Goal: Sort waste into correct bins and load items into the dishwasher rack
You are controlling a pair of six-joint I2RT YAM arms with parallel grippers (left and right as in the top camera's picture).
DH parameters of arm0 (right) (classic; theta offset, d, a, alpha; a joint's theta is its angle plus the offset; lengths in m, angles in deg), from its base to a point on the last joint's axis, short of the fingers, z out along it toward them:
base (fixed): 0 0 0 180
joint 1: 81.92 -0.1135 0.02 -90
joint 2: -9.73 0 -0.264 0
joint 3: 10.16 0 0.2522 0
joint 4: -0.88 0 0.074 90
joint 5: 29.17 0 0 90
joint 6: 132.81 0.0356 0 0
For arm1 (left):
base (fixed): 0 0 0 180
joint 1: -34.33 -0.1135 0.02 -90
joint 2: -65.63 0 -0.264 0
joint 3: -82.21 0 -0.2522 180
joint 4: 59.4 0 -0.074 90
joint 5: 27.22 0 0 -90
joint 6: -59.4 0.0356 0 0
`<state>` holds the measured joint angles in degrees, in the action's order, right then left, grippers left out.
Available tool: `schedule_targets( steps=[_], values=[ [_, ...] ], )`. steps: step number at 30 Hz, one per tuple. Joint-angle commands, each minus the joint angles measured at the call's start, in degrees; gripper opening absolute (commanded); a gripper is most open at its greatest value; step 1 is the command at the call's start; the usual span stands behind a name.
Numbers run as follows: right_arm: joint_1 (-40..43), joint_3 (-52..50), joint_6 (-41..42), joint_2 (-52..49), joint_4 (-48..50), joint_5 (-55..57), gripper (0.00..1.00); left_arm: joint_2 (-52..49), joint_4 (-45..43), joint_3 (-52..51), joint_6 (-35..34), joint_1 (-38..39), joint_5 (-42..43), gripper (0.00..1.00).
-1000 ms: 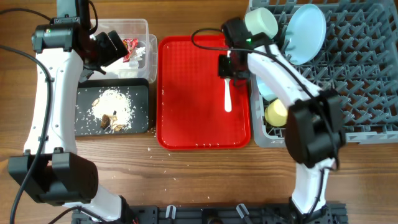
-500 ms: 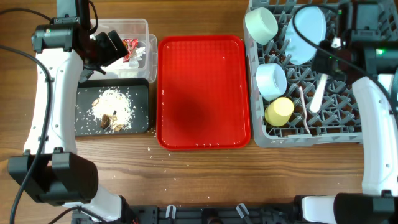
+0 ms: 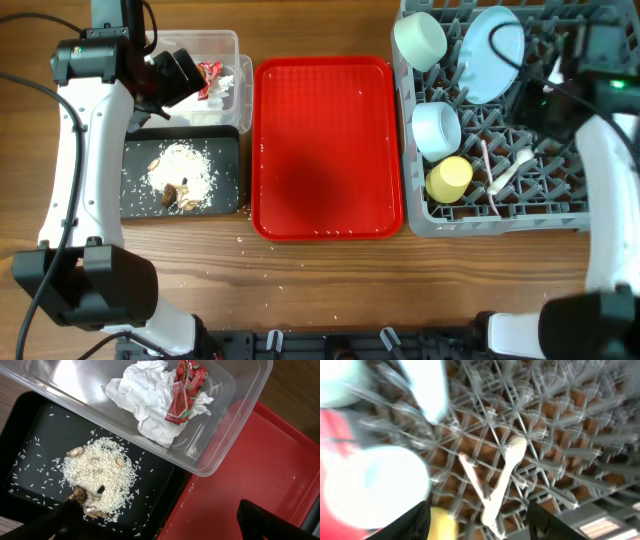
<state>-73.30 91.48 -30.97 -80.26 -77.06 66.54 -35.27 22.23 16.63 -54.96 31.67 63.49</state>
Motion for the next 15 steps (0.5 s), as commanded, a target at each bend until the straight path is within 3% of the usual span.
schedule_targets(
  steps=[1, 2, 7, 11, 12, 13, 15],
  values=[
    [-0.09, 12.63, -1.25, 10.6, -7.5, -8.61, 0.68, 0.68, -0.09, 0.59, -0.55, -0.09, -0.59, 1.0],
    [-0.09, 14.16, -0.68, 13.84, -9.01, -12.85, 1.0, 0.68, -0.09, 0.59, -0.55, -0.09, -0.59, 1.0],
    [-0.09, 14.23, -1.31, 25.4, -11.37, -16.5, 1.0, 0.68, -0.09, 0.59, -0.55, -0.09, -0.59, 1.0],
    [-0.35, 12.39, -1.38, 30.42, -10.86, -11.58, 1.0, 0.68, -0.09, 0.59, -0.52, -0.09, -0.59, 1.0],
    [-0.37, 8.81, -1.73, 32.89, -6.25, -10.38, 1.0, 0.68, -0.09, 0.59, -0.55, -0.09, -0.59, 1.0],
    [-0.44, -4.17, -2.99, 39.89, 7.58, -10.91, 1.0, 0.68, -0.09, 0.59, -0.55, -0.09, -0.59, 1.0],
    [-1.73, -24.44, -2.75, 50.58, 24.0, -13.79, 1.0, 0.68, -0.09, 0.59, -0.55, -0.09, -0.59, 1.0]
  ],
)
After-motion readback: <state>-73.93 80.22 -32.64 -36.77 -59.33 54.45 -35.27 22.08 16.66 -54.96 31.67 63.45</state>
